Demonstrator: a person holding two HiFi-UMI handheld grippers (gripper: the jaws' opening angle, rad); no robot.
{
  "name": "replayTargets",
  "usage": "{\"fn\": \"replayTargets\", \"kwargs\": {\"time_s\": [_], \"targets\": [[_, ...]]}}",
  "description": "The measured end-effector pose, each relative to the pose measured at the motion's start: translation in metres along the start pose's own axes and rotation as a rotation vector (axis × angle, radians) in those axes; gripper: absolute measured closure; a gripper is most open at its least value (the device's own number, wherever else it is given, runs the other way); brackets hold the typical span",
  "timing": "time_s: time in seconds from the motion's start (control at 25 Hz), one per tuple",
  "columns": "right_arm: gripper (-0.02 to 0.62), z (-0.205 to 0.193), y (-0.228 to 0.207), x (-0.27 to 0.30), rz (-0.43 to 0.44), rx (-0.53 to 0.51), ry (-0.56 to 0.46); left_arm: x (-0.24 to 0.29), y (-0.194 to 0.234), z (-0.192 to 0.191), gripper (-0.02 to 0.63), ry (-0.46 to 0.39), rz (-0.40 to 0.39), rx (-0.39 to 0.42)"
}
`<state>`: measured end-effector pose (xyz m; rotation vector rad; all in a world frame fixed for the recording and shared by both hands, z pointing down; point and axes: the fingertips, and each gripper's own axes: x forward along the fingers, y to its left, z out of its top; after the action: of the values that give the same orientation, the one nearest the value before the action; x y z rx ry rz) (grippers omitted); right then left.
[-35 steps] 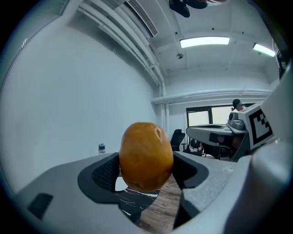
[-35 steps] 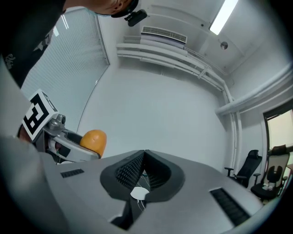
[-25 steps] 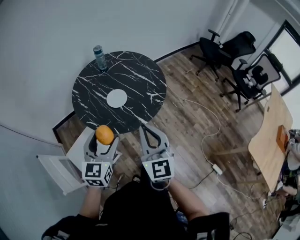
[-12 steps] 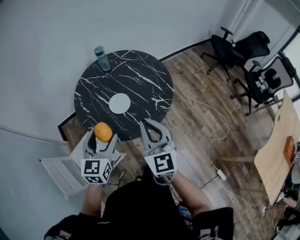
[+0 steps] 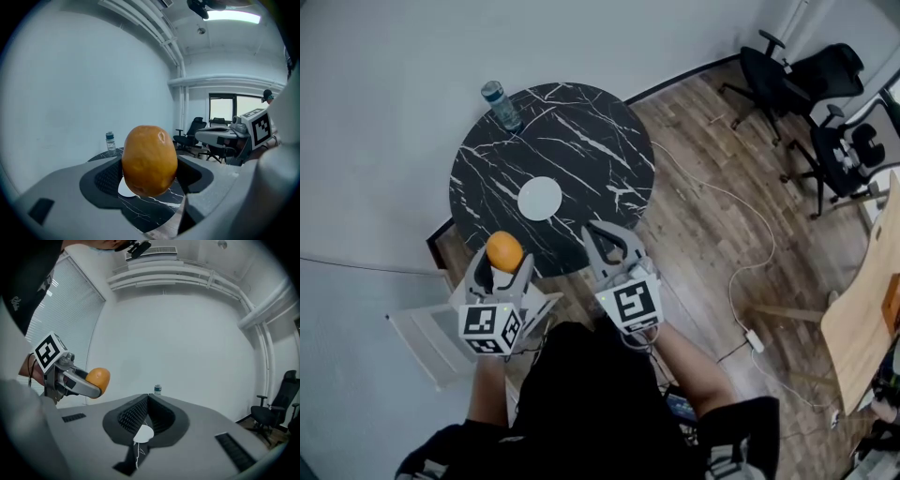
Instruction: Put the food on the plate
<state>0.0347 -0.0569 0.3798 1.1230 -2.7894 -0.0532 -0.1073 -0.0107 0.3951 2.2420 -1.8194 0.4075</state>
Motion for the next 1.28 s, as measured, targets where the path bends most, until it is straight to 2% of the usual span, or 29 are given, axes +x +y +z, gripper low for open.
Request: {"fn": "replayTargets", "kwargs": {"time_s": [0.44, 0.92, 1.28], "targets": [[0.598, -0.018, -0.012, 0.026, 0.081, -0.035, 0.043, 0.034, 0.011, -0.023, 0.262, 0.102, 0.001, 0.021], [0.598, -0.038, -0.022, 0.066, 0.079, -0.023, 0.103, 0.083, 0.032, -0.038, 0.262, 0.198, -0.072, 0.084], [0.598, -0.06, -0.024, 0.108, 0.082, 0.003, 0.169, 0.126, 0.058, -0.056, 0.262, 0.309, -0.136, 0.158]]}}
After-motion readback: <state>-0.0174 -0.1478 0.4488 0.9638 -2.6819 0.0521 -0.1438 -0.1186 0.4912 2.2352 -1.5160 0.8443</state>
